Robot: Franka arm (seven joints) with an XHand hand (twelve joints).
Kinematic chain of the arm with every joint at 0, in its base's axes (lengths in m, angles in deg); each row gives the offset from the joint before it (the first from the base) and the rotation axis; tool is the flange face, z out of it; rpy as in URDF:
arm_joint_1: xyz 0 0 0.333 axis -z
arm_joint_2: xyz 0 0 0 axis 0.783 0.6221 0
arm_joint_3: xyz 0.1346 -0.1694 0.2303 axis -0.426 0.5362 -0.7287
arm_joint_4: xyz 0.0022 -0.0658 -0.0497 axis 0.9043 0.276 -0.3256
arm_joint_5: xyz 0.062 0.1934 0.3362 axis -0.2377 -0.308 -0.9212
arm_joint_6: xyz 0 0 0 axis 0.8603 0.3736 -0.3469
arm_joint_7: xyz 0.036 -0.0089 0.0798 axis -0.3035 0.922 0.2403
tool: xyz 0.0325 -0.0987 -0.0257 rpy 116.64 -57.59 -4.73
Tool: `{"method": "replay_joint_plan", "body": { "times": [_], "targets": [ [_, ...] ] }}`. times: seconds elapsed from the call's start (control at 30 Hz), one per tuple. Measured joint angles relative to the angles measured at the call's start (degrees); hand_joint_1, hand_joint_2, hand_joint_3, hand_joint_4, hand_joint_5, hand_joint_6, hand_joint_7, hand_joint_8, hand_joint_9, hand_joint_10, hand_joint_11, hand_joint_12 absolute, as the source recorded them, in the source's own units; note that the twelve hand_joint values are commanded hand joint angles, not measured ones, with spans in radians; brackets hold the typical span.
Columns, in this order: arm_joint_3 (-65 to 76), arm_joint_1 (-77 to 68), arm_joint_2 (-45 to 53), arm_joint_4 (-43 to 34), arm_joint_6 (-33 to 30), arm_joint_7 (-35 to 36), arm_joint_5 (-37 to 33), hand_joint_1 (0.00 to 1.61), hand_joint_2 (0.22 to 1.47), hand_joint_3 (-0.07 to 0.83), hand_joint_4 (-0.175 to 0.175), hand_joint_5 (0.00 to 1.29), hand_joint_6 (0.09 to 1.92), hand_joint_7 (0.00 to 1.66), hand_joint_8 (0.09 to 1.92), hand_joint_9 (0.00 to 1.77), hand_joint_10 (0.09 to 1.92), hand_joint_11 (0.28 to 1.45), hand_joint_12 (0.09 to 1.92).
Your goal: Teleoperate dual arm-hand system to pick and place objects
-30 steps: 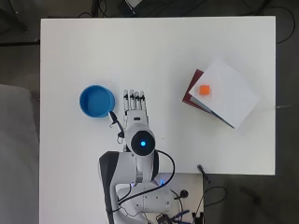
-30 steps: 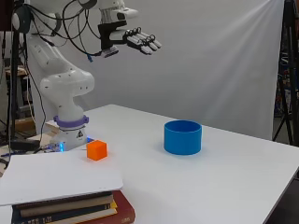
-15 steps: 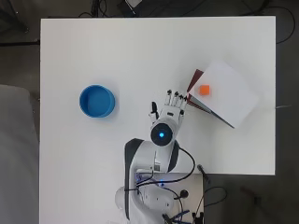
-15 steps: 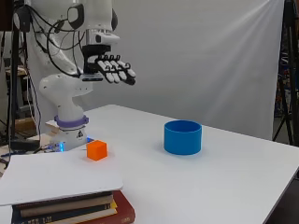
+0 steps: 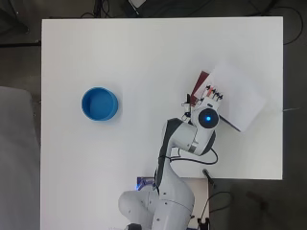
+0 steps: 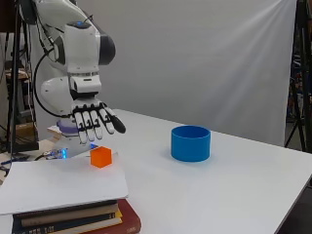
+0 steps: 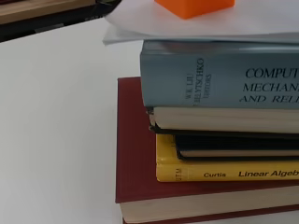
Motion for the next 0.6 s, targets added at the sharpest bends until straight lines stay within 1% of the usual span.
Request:
{"method": "replay_joint_plan", "body": {
  "times": [0.1,0.17,0.3,0.5,0.53,0.57,0.6],
  "targets": [
    [0.71,0.05,8.38,-3.93,-0.65,1.81,-2.96,0.35,1.01,-0.003,0.041,0.2,0.09,0.38,0.09,0.43,0.09,0.46,0.09],
    [0.94,0.05,11.98,-6.59,-1.06,2.94,-5.23,0.36,1.01,-0.002,0.038,0.21,0.09,0.38,0.09,0.43,0.09,0.46,0.09],
    [0.91,0.04,13.05,-7.93,-1.32,4.08,-8.13,0.37,1.01,-0.002,0.039,0.21,0.09,0.38,0.09,0.44,0.09,0.47,0.09],
    [1.17,0.12,14.56,-7.47,-2.8,5.49,-9.35,0.4,1.0,-0.002,0.049,0.24,0.09,0.38,0.09,0.44,0.09,0.48,0.09],
    [1.34,0.15,14.74,-7.35,-3.14,5.96,-9.69,0.42,1.01,0.0,0.052,0.28,0.09,0.41,0.09,0.48,0.09,0.5,0.09],
    [1.49,0.2,14.76,-7.21,-3.42,6.41,-9.93,0.75,1.07,-0.004,0.015,0.45,0.49,0.56,0.43,0.66,0.41,0.63,0.09],
    [1.64,0.24,14.75,-6.94,-3.81,6.92,-10.14,0.87,1.14,0.003,0.06,0.59,0.89,0.72,0.95,0.84,0.97,0.7,0.56]
  ]
}}
